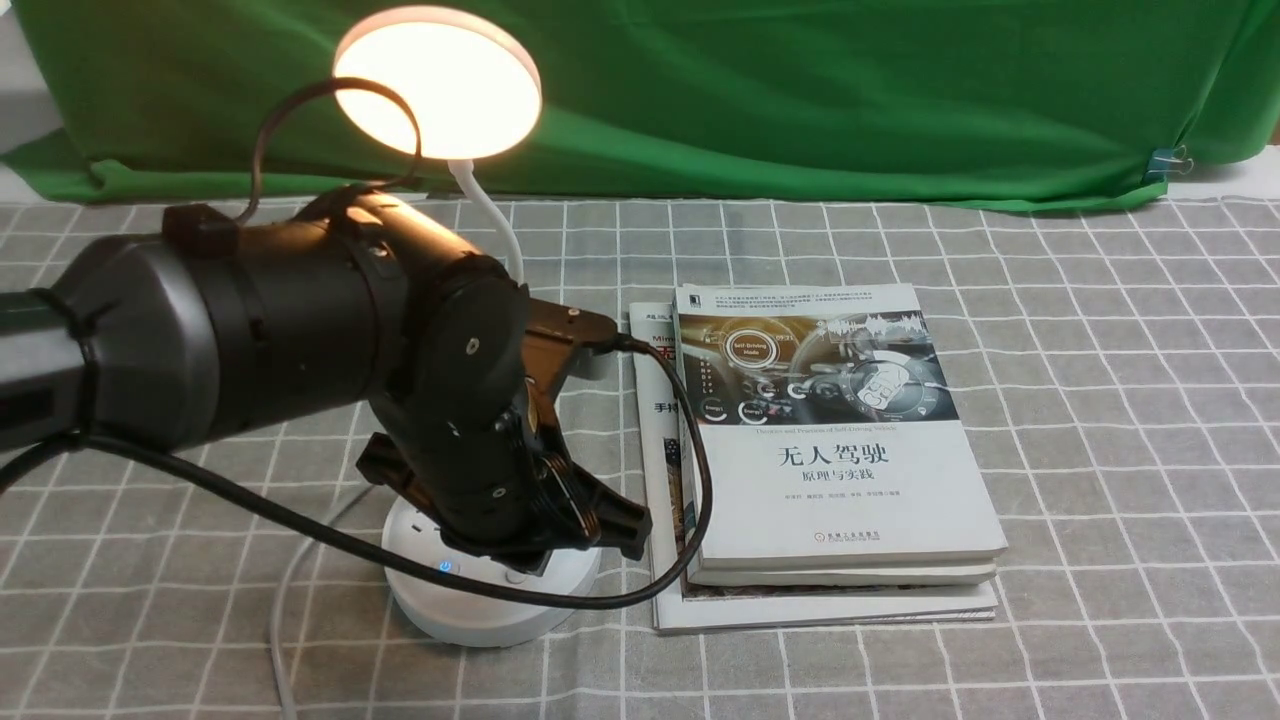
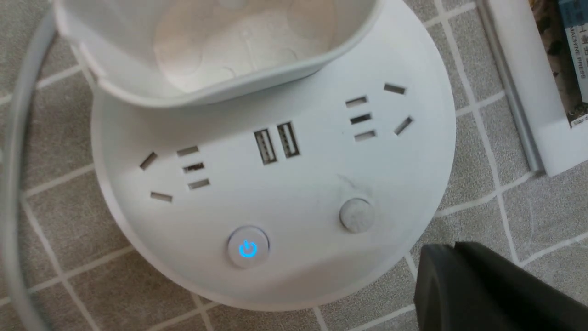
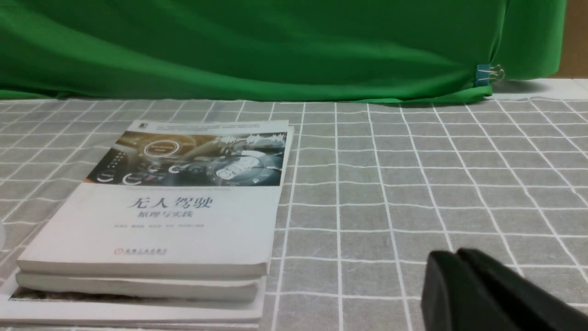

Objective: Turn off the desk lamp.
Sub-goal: Use the left arm to press the button switch on the lamp holder

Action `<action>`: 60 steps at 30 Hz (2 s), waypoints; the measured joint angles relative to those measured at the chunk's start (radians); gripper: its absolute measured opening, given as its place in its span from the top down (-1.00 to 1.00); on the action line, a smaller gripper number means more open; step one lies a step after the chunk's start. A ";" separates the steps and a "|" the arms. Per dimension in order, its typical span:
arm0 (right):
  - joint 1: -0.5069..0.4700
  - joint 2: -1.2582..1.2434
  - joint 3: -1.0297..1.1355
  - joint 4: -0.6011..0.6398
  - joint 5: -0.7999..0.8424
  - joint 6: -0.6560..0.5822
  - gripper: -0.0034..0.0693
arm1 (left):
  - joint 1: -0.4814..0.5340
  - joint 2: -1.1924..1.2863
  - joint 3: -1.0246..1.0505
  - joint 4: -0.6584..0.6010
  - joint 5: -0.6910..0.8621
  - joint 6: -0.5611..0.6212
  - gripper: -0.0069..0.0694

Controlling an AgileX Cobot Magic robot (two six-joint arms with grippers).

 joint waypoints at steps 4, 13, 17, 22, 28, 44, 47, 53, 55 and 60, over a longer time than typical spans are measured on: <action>0.000 0.000 0.000 0.000 0.000 0.000 0.81 | 0.000 0.021 0.000 0.000 0.001 0.000 0.82; 0.000 0.000 0.000 0.000 0.000 0.000 0.81 | 0.000 0.028 0.000 0.011 0.010 -0.002 0.82; 0.000 0.000 0.000 0.000 0.000 0.000 0.81 | 0.000 0.030 0.000 0.011 0.010 -0.002 0.82; 0.000 0.000 0.000 0.000 0.000 0.000 0.81 | 0.003 0.049 0.000 0.013 0.013 -0.002 0.82; 0.000 0.000 0.000 0.000 0.000 0.000 0.81 | 0.012 0.108 -0.004 0.016 -0.004 -0.002 0.82; 0.000 0.000 0.000 0.000 0.001 0.000 0.81 | 0.012 0.032 -0.007 0.023 -0.007 -0.003 0.82; 0.000 0.000 0.000 0.000 0.001 0.000 0.81 | 0.013 0.050 -0.007 0.026 -0.012 -0.003 0.82; 0.000 0.000 0.000 0.000 0.001 0.000 0.81 | 0.014 0.123 -0.014 0.026 -0.027 -0.003 0.82; 0.000 0.000 0.000 0.000 0.001 0.000 0.81 | 0.014 0.129 -0.020 0.026 -0.022 -0.002 0.82; 0.000 0.000 0.000 0.000 0.001 0.000 0.81 | 0.016 0.113 -0.018 0.026 -0.021 -0.002 0.82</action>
